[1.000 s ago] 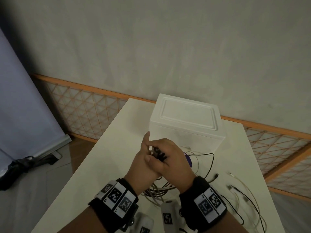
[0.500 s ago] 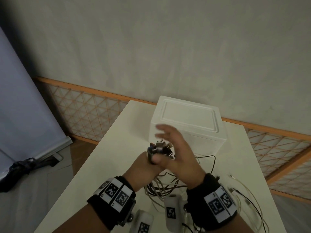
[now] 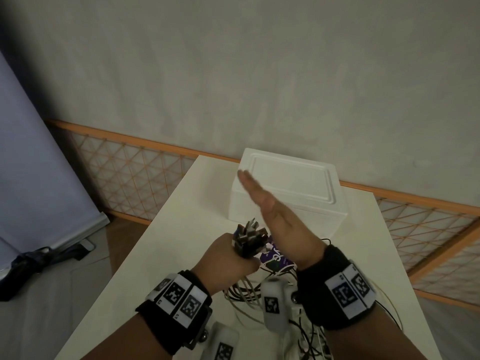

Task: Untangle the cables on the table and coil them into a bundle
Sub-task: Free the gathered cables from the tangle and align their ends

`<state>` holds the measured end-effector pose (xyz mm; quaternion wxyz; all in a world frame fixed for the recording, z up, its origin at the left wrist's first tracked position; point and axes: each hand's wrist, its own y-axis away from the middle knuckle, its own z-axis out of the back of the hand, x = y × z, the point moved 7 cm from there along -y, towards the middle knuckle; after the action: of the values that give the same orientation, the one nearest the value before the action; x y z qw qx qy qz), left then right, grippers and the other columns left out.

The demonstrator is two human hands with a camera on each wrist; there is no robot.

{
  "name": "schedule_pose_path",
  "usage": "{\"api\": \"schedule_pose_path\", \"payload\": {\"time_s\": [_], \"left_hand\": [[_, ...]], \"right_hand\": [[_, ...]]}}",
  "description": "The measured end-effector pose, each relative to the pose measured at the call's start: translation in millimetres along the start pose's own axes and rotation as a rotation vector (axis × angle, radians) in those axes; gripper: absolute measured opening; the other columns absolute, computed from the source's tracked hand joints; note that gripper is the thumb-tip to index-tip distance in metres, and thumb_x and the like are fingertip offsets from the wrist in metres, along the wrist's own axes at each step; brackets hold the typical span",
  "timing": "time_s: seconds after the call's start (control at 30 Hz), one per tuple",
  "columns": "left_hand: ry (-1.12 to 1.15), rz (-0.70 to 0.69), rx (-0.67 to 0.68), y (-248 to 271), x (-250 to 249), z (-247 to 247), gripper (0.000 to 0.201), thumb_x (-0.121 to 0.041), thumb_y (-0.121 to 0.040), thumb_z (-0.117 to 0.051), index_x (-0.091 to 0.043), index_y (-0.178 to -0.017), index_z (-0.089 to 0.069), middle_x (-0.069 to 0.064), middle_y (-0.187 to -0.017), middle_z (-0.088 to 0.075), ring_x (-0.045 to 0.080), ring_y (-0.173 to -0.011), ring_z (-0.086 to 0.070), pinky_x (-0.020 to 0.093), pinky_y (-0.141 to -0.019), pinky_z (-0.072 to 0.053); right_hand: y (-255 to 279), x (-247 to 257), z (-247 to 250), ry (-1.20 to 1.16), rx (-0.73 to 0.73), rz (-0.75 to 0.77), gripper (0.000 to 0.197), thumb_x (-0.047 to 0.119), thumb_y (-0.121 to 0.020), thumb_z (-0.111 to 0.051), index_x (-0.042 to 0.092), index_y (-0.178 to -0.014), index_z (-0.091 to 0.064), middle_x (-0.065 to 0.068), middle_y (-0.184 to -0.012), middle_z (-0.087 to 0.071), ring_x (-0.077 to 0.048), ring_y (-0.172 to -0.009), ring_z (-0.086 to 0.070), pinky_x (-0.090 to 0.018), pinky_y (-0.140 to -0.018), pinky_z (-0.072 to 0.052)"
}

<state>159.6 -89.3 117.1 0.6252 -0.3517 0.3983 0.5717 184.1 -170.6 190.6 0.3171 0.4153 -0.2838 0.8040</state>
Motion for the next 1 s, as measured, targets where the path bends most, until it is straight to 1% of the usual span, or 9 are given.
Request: {"api": "schedule_pose_path", "payload": {"time_s": [0.17, 0.3, 0.4, 0.47, 0.57, 0.67, 0.73, 0.83, 1.0], "left_hand": [[0.035, -0.018, 0.039, 2, -3, -1, 0.038, -0.026, -0.076, -0.07, -0.048, -0.105, -0.059, -0.034, -0.087, -0.052, -0.014, -0.078, -0.052, 0.007, -0.071, -0.043], [-0.047, 0.046, 0.039, -1, 0, 9, 0.013, -0.019, -0.072, -0.071, -0.012, -0.081, -0.066, 0.003, -0.073, -0.066, 0.011, -0.064, -0.059, 0.036, -0.07, -0.055], [-0.195, 0.028, 0.067, 4, -3, 6, 0.042, -0.014, -0.091, -0.06, -0.008, -0.13, -0.048, 0.003, -0.109, -0.06, 0.01, -0.088, -0.052, -0.002, -0.064, -0.039], [-0.226, 0.02, 0.115, 9, -4, 1, 0.052, -0.022, -0.092, -0.06, -0.006, -0.139, -0.042, 0.008, -0.134, -0.053, 0.012, -0.115, -0.05, 0.005, -0.087, -0.038], [-0.149, 0.015, 0.067, 5, 2, 4, 0.038, -0.032, -0.072, -0.068, -0.006, -0.099, -0.067, 0.004, -0.092, -0.069, 0.016, -0.085, -0.063, 0.037, -0.083, -0.052], [-0.064, 0.037, 0.011, 7, 1, 8, 0.048, -0.009, -0.082, -0.07, -0.027, -0.119, -0.045, -0.024, -0.08, -0.049, -0.008, -0.068, -0.054, 0.004, -0.07, -0.045], [0.09, 0.034, -0.003, 8, 1, 7, 0.036, -0.005, -0.08, -0.073, -0.029, -0.101, -0.057, -0.025, -0.076, -0.064, -0.01, -0.072, -0.062, 0.015, -0.079, -0.052], [0.34, 0.074, -0.123, 0, 7, 16, 0.01, -0.015, -0.079, -0.077, -0.015, -0.085, -0.068, -0.002, -0.075, -0.071, 0.02, -0.075, -0.067, 0.035, -0.074, -0.054], [0.876, 0.083, -0.301, -14, -2, 43, 0.034, -0.032, -0.075, -0.073, -0.012, -0.102, -0.067, 0.002, -0.092, -0.072, 0.021, -0.1, -0.064, 0.036, -0.092, -0.048]], "right_hand": [[1, 0, -34, 0.347, 0.243, 0.004, 0.1, 0.089, -0.066, 0.007, 0.04, -0.147, -0.024, 0.015, -0.158, -0.008, -0.007, -0.146, 0.005, -0.054, -0.117, 0.005], [-4, 8, -16, 0.293, 0.073, -0.001, 0.08, 0.08, -0.08, -0.004, 0.04, -0.147, -0.021, 0.013, -0.158, -0.014, -0.002, -0.146, -0.002, -0.034, -0.116, 0.006], [-1, 3, -47, 0.595, 0.3, -0.016, 0.061, 0.065, -0.092, -0.032, 0.033, -0.143, -0.04, 0.005, -0.15, -0.039, -0.009, -0.141, -0.028, -0.033, -0.119, -0.011], [0, 3, -37, 0.516, 0.308, -0.08, 0.072, 0.076, -0.084, -0.021, 0.038, -0.144, -0.034, 0.006, -0.154, -0.03, -0.006, -0.143, -0.02, -0.041, -0.12, -0.007], [-6, 15, 1, 0.417, -0.066, -0.019, 0.092, 0.086, -0.072, 0.002, 0.04, -0.147, -0.024, 0.011, -0.157, -0.02, -0.003, -0.145, -0.006, -0.04, -0.119, 0.002], [-2, 1, -40, 0.473, 0.162, -0.055, 0.106, 0.093, -0.063, 0.002, 0.036, -0.149, -0.022, 0.003, -0.152, -0.035, -0.011, -0.144, -0.02, -0.037, -0.12, -0.008], [-5, -3, -42, 0.132, 0.157, -0.077, 0.096, 0.094, -0.065, -0.013, 0.042, -0.145, -0.024, 0.01, -0.155, -0.027, -0.003, -0.143, -0.019, -0.026, -0.118, -0.012], [-12, -10, -2, -0.372, -0.163, -0.129, 0.069, 0.071, -0.081, -0.045, 0.043, -0.142, -0.027, 0.015, -0.153, -0.029, -0.001, -0.14, -0.026, -0.023, -0.114, -0.023], [2, -38, -61, -0.133, 0.028, -0.167, 0.079, 0.068, -0.086, -0.045, 0.029, -0.15, -0.019, 0.006, -0.135, -0.055, -0.006, -0.116, -0.057, -0.032, -0.102, -0.045]]}}
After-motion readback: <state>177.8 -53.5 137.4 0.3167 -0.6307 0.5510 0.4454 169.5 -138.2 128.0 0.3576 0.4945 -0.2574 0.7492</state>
